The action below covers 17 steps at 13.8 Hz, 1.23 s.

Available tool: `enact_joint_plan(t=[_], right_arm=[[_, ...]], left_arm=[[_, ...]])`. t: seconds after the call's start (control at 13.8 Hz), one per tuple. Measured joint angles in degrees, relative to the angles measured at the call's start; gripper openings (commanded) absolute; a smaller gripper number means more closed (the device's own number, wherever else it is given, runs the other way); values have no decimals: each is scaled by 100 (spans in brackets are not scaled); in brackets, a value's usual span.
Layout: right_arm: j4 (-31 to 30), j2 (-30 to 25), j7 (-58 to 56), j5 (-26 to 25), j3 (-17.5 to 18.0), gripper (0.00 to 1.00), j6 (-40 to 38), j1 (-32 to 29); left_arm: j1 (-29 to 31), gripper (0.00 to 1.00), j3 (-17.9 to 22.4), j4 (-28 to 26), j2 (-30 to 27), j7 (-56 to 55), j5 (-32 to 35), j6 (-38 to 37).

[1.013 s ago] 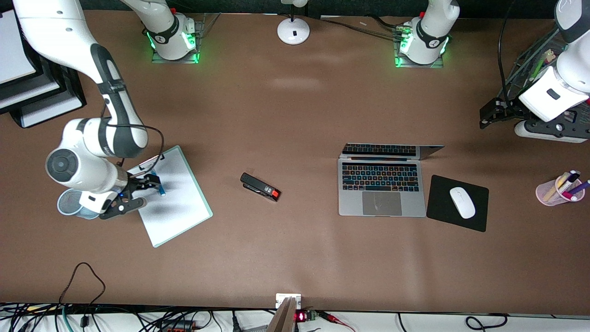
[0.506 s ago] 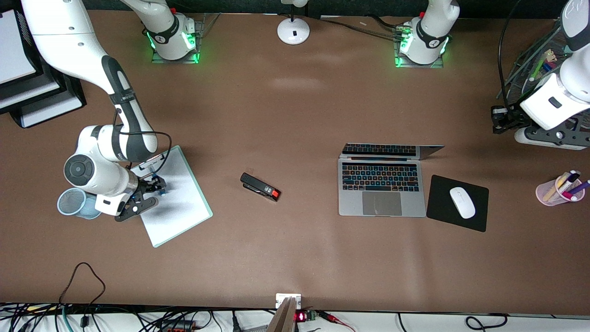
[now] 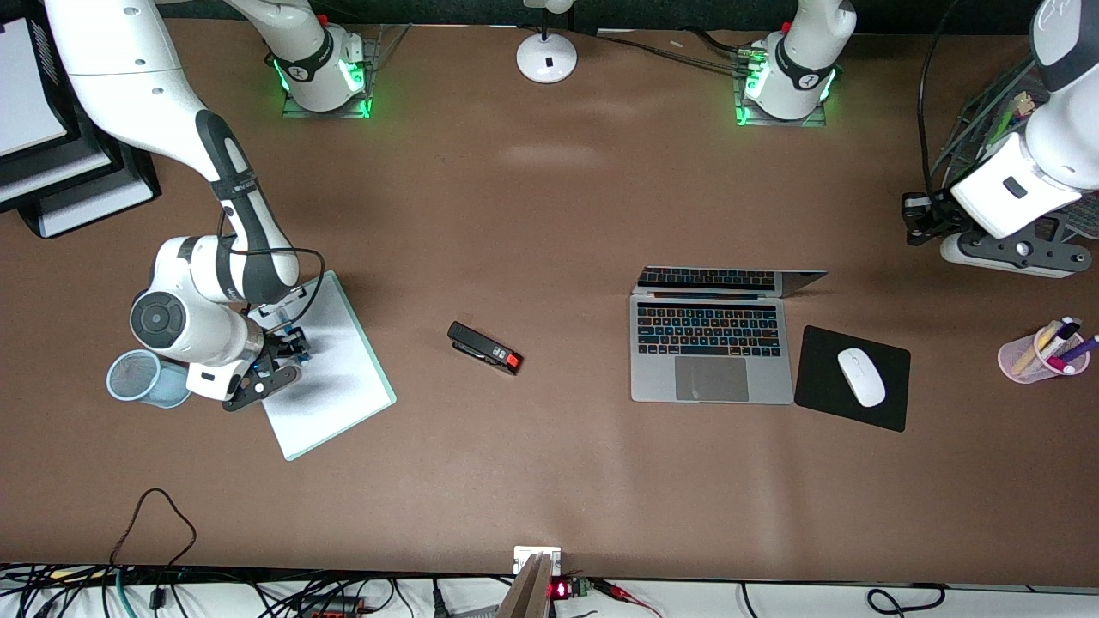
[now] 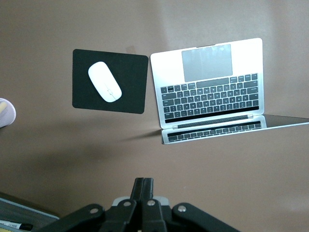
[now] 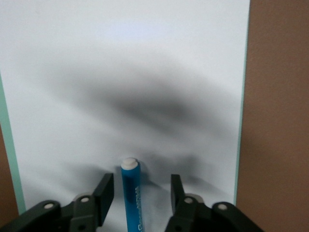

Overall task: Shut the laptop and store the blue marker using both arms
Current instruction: 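Grasp the blue marker with the right gripper while the left gripper reaches the laptop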

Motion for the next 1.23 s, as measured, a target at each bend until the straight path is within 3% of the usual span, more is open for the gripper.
enact_joint_plan(t=[0.29, 0.65, 0.94, 1.23], right_arm=[[-21, 66, -1, 0, 2, 48, 22, 78], [-29, 86, 0, 0, 0, 38, 26, 99], [-29, 86, 2, 0, 0, 33, 28, 99], [-33, 86, 2, 0, 0, 31, 32, 100]], left_arm=[[-27, 0, -139, 2, 4, 0, -10, -277], [-52, 0, -742, -41, 58, -802, -278, -368], [-74, 0, -1118, -464, 125, -1366, -353, 122], [-76, 0, -1211, -852, 141, -1709, -531, 401]])
